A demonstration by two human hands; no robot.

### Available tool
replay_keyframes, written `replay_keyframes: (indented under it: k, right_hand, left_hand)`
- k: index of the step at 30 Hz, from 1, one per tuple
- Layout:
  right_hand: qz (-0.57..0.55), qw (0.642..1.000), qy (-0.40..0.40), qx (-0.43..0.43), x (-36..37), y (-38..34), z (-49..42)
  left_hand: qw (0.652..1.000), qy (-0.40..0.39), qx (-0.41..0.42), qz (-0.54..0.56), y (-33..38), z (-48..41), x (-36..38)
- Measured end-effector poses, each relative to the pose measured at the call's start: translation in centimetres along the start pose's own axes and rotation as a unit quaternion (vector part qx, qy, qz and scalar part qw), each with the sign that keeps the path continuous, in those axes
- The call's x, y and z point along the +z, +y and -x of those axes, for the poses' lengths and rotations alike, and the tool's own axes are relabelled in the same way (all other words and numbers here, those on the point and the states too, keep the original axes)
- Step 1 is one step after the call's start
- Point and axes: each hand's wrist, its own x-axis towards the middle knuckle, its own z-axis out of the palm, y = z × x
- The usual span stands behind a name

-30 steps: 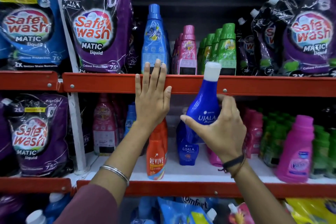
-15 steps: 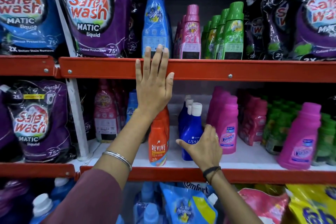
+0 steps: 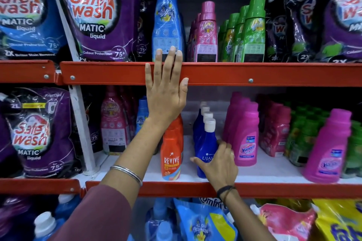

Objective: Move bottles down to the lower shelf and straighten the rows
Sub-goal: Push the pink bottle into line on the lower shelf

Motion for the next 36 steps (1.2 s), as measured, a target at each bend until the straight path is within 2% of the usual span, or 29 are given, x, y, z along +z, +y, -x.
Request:
replay_keyframes:
  k: [5,11,17,22,24,29,36]
  right_hand:
    - [0.008,1.0,-0.002,-0.021,-0.2,0.4,0.2]
    - [-0.103,0.992,0.051,-0.046,-3.5,3.1,-1.1]
    - [-0.107,0.966,0.231,-0.045,-9.5,8.5,-5.4]
    - [-0.055,0.943,0.329,-0.003,-14.2,13.8,-9.0]
    - [-0.041,0.945,0.322,0.036,-15.3,15.4,-10.0]
    - [-0.01,0.968,0.222,0.116,-16.3,17.5,-11.0]
    - [0.037,0.963,0.234,0.127,-17.6,17.9,-11.4]
  left_hand:
    - [1.0,-0.004,-0.004,-0.001,0.1,0.0,-0.2]
    - [1.0,-0.021,-0.018,0.01,1.8,-0.3,-0.5]
    - [0.998,-0.027,0.01,0.048,6.2,-1.8,-0.2]
    - [0.999,-0.037,-0.002,-0.009,7.8,-1.9,1.0]
    - [0.999,-0.035,-0.004,-0.014,7.8,-1.9,1.2]
    - [0.999,-0.035,-0.008,-0.022,7.8,-1.9,1.3]
    - [0.999,-0.037,-0.008,-0.023,7.8,-1.9,1.3]
